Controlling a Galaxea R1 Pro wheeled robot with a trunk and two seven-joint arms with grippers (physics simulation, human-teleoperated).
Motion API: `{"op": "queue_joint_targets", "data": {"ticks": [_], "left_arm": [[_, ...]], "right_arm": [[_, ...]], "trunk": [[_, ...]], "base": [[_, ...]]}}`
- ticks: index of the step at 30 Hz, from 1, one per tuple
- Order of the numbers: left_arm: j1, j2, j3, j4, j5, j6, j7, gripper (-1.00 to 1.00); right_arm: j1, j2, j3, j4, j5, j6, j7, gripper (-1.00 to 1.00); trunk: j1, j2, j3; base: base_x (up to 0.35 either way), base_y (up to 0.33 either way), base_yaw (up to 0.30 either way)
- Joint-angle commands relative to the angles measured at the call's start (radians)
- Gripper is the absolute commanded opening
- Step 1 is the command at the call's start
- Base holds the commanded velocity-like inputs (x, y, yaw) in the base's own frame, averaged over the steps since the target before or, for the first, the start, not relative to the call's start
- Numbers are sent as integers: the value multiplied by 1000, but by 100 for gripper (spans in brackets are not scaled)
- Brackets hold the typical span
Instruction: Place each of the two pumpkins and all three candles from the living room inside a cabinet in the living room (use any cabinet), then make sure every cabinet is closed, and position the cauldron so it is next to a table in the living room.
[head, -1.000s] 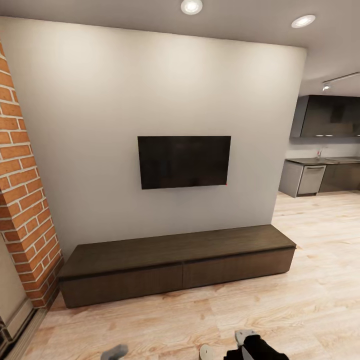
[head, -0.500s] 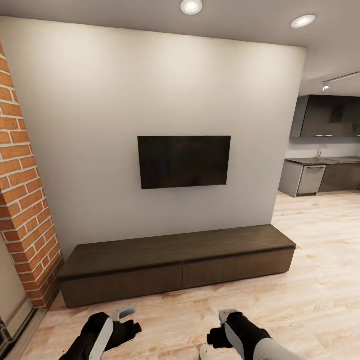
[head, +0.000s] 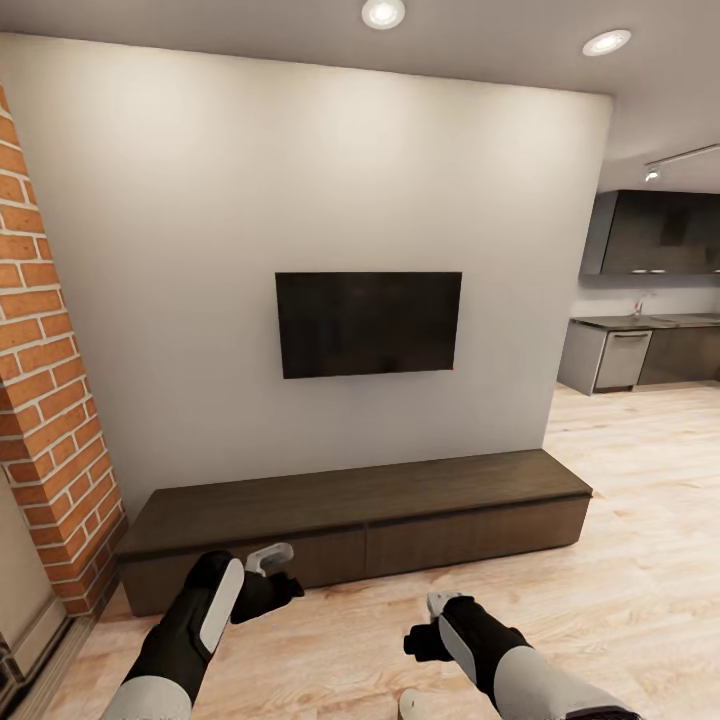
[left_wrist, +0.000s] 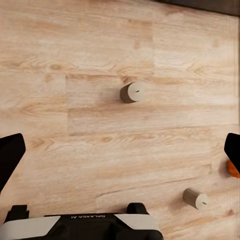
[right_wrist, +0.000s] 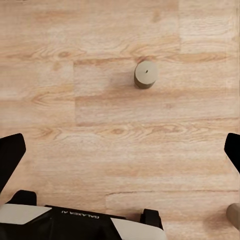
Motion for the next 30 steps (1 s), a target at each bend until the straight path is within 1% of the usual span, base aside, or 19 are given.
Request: {"op": "queue_joint_targets", "data": {"ticks": [1, 8, 10, 11, 13, 15, 17, 18, 22, 28, 30], "left_arm": [[-2, -2, 3, -8, 10, 11, 11, 100], [-35, -3, 1, -19, 2, 21, 15, 100], [-41, -3, 2, -19, 1, 22, 22, 100], [-44, -4, 1, -20, 1, 22, 31, 100], [-45, -5, 1, -20, 1, 22, 42, 100], [-47, -8, 1, -21, 3, 22, 65, 100], [-48, -11, 0, -21, 4, 22, 78, 100], [-48, -12, 0, -21, 4, 23, 85, 100], [-48, -14, -2, -22, 5, 23, 91, 100], [-48, -16, -9, -22, 5, 21, 94, 100], [-48, -17, -24, -22, 5, 21, 95, 100]], "right_arm": [[-1, -1, 5, -2, -1, 6, 0, 100], [-4, -3, 2, -2, 1, 7, -3, 100], [-4, -3, 2, -2, 1, 9, -21, 100], [-5, -3, 2, -2, 0, 9, -52, 100], [-5, -3, 1, -2, 0, 12, -91, 100], [-8, -2, 1, -2, 0, 28, -154, 100], [-11, -1, 2, -2, 0, 53, -176, 100], [-12, -1, 3, -2, -1, 84, -186, 100], [-14, 0, 3, -2, -2, 125, -184, 100], [-14, 0, 3, -2, -2, 131, -161, 100], [-14, 0, 3, -2, -2, 132, -155, 100]], "trunk": [[0, -1, -1], [0, -1, -1], [0, -1, -1], [0, -1, -1], [0, -1, -1], [0, -1, -1], [0, -1, -1], [0, -1, -1], [0, -1, -1], [0, -1, -2], [0, -1, -4]], "base": [[0, 0, 0], [0, 0, 0], [0, 0, 0], [0, 0, 0], [0, 0, 0], [0, 0, 0], [0, 0, 0], [0, 0, 0], [0, 0, 0], [0, 0, 3], [0, 0, 53]]}}
